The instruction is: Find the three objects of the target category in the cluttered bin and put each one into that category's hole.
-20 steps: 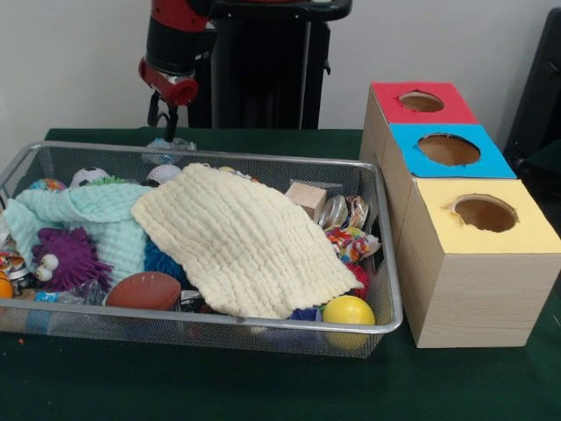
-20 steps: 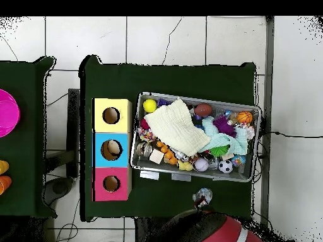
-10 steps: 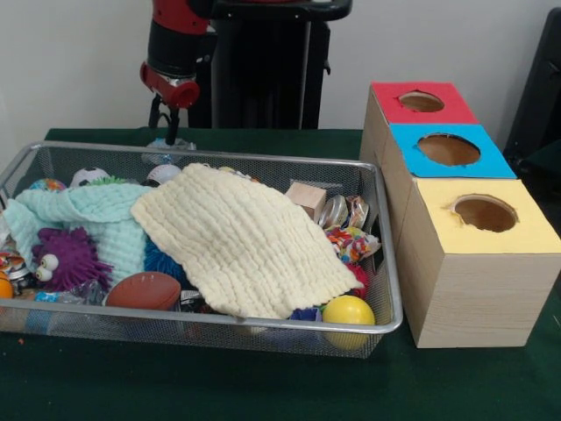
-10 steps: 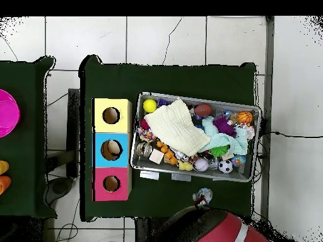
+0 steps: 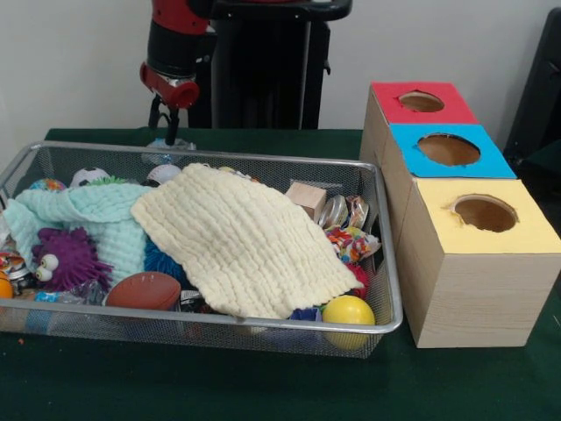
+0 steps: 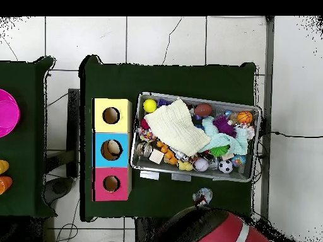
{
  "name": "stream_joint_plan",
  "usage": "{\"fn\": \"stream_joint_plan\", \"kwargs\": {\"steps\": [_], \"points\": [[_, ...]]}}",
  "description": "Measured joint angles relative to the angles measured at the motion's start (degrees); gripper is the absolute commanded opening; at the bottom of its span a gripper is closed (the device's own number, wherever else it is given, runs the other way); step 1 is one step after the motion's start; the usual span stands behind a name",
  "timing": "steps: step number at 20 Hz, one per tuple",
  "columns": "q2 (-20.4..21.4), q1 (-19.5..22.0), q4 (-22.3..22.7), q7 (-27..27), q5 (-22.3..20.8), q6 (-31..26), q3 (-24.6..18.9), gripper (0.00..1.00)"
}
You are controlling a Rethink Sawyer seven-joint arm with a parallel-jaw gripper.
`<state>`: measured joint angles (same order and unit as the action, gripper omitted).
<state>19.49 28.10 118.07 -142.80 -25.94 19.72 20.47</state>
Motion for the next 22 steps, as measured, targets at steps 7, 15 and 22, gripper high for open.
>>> {"fn": "stream_joint_plan", "kwargs": {"steps": [7,15,22], "points": [[0.35,1.33,0.05,0.00,-0.01,-0.01,-0.73,1.00],[1.27,1.45,0.11,0.00,0.01,-0.02,-1.46,1.00],[3.41,1.14,0.36,0.00,0.00,-0.04,-3.18,1.00]]}}
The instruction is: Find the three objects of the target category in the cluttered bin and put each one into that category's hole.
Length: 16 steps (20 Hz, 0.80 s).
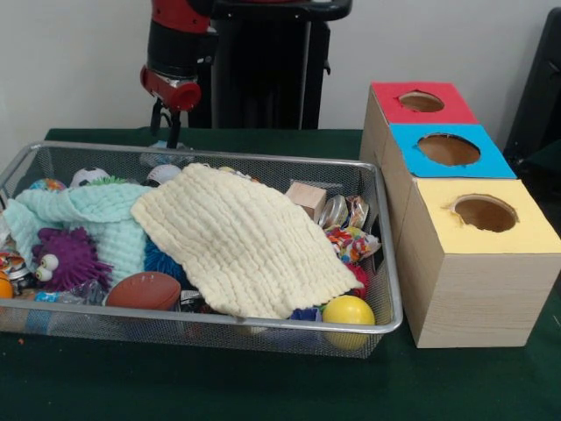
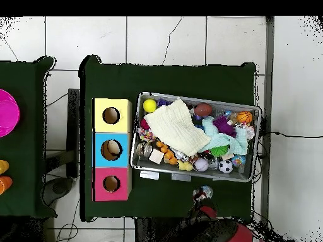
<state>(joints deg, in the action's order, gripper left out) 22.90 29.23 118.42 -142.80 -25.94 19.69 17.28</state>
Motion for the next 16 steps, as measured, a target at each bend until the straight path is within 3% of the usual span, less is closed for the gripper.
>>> {"fn": "stream_joint_plan", "kwargs": {"steps": [9,16], "points": [[4.75,-0.24,0.68,0.00,0.36,-3.95,-2.91,1.00],[4.31,-1.93,0.66,0.00,2.00,-5.16,-3.52,1.00]]}}
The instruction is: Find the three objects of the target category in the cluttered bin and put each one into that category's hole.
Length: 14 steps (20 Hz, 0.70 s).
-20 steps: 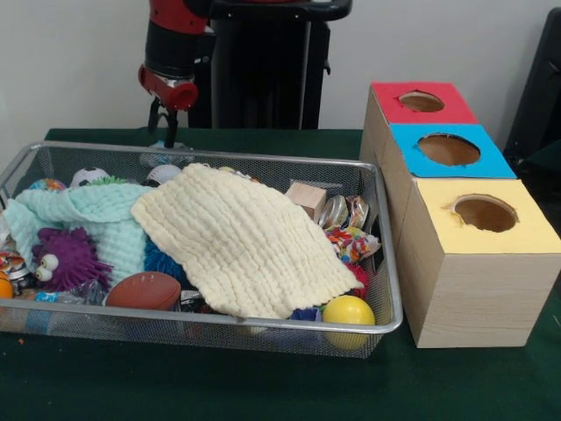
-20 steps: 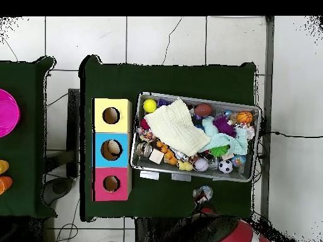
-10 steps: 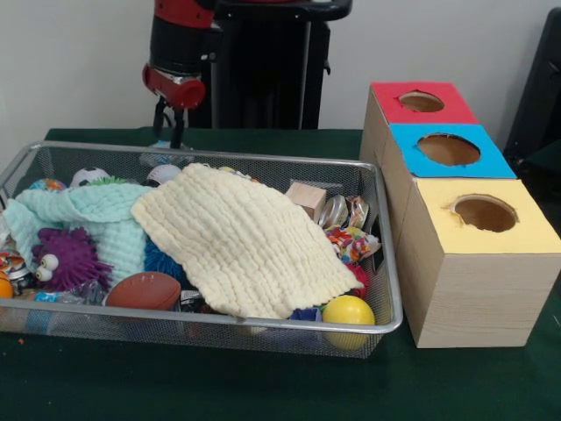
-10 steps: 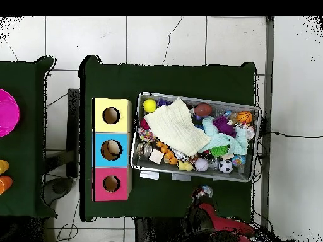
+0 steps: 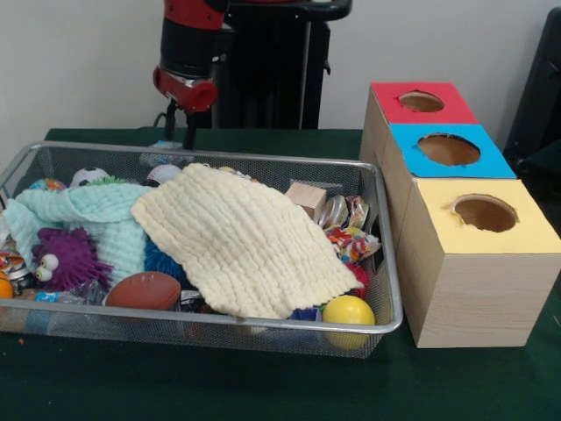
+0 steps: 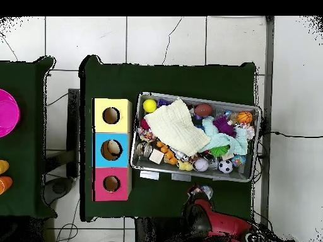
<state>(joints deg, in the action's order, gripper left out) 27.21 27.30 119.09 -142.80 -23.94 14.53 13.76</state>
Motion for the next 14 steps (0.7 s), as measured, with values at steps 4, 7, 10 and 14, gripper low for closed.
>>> {"fn": "stream_joint_plan", "kwargs": {"steps": [4,7,10,14], "points": [[-1.44,-0.97,-0.19,0.00,0.99,0.00,-0.02,1.00],[-2.64,-1.46,-0.46,0.00,1.66,0.00,-0.02,1.00],[-3.79,-1.67,-0.71,0.00,2.27,0.00,-0.02,1.00],[-5.10,-1.84,-0.88,0.00,3.08,0.00,-0.02,1.00]]}}
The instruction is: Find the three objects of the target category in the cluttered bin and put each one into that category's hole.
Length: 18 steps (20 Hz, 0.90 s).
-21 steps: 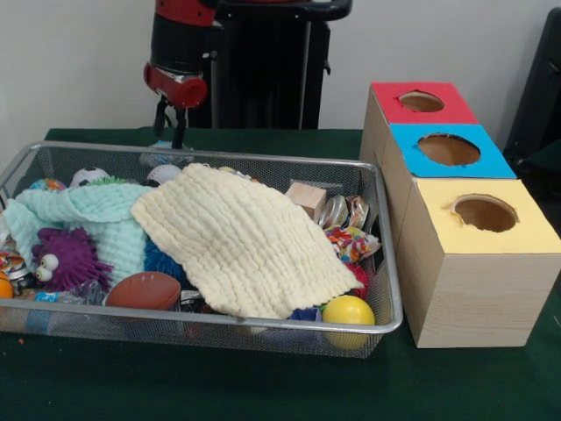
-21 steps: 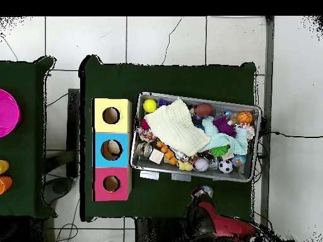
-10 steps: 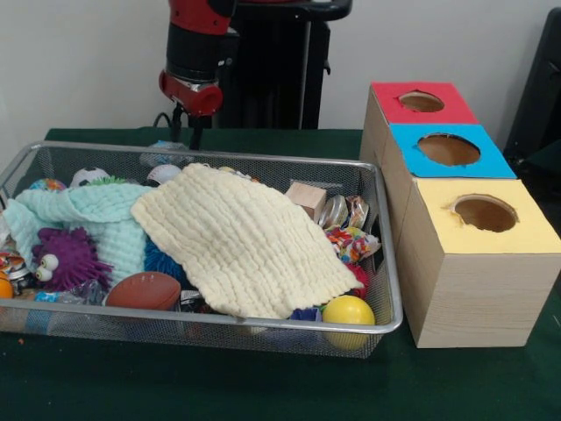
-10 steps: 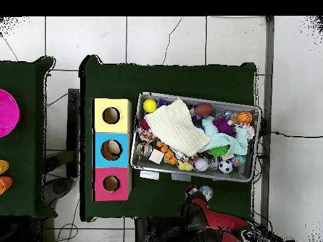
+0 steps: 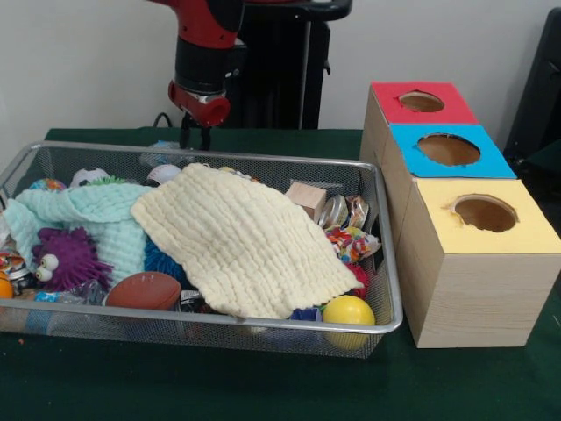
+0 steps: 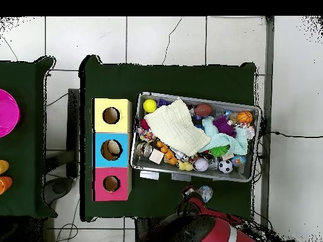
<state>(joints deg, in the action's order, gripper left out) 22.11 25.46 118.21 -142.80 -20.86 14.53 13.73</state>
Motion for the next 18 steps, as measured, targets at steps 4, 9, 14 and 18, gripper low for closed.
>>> {"fn": "stream_joint_plan", "kwargs": {"steps": [4,9,14,18], "points": [[-0.70,-0.20,0.01,0.00,0.81,-0.01,0.10,1.00],[-0.57,-1.04,0.00,0.00,1.47,-1.12,0.34,1.00],[0.14,-1.15,0.01,0.00,1.52,-4.83,0.34,1.00],[1.53,-1.15,0.02,0.00,1.50,-9.62,0.35,1.00]]}}
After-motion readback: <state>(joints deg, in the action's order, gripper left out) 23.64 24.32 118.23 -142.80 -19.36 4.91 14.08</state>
